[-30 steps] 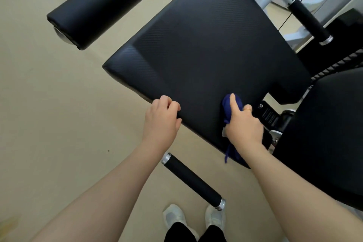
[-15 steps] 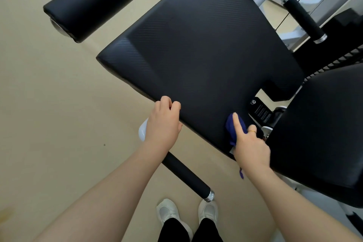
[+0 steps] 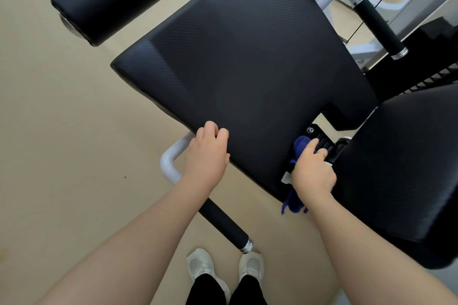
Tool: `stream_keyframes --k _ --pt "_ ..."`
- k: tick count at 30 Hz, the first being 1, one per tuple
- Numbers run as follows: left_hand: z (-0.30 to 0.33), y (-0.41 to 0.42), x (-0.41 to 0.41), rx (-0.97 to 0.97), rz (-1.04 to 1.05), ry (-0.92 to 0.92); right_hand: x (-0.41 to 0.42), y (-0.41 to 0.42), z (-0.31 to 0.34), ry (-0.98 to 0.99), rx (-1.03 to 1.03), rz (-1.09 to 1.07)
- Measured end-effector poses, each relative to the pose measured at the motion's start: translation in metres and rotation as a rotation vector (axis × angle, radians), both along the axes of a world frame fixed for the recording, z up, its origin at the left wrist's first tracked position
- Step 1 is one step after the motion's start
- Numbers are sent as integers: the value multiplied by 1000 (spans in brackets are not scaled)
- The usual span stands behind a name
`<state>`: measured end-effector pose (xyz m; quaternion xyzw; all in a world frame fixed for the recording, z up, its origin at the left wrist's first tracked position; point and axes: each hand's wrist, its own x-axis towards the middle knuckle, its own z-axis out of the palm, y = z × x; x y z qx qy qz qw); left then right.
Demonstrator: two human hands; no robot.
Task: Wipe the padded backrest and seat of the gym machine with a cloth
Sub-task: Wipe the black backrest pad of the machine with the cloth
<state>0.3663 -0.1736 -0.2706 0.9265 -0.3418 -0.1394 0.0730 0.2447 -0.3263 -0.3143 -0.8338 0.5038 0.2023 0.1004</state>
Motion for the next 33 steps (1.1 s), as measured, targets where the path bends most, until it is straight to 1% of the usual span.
stream_keyframes --k 2,3,5,7,9,11,13,15,16,18,19,20,22,24,26,28,30,33 --pt "0 0 2 -6 4 27 12 0 2 -93 60 -150" --pt "-1 0 3 3 1 30 16 2 4 -146 78 -167" --pt "-2 -1 4 22 -2 25 21 8 7 -237 84 -81" --pt "-3 -3 6 49 -15 15 23 12 11 -263 65 109" --pt "-4 -3 6 64 -28 7 20 11 10 -192 15 324" --pt "-4 -3 7 59 -24 9 9 2 7 -78 -75 431" --pt "-3 -3 6 49 -15 17 -2 -8 3 34 -134 361" --pt "-3 -1 5 41 -13 29 -4 -11 -2 120 -116 206" --pt "-3 0 6 36 -11 41 0 -11 -3 124 -73 103" --pt "-3 5 6 -9 3 78 10 2 0 36 52 -138" --pt "-1 9 7 -43 7 100 13 12 2 -22 98 -210" --pt "1 12 7 -67 1 110 15 24 5 -84 124 -236" --pt "5 17 8 -69 -18 114 16 48 10 -200 165 -205" --pt "9 23 10 -41 12 104 22 63 14 -286 208 -183" --pt "12 27 15 -69 67 105 31 71 20 -338 241 -161" --pt "18 28 19 -120 117 144 40 76 27 -381 298 -82" --pt "24 30 21 -151 137 156 51 82 35 -460 450 70" --pt "32 34 22 -187 188 186 68 87 56 -623 756 260"
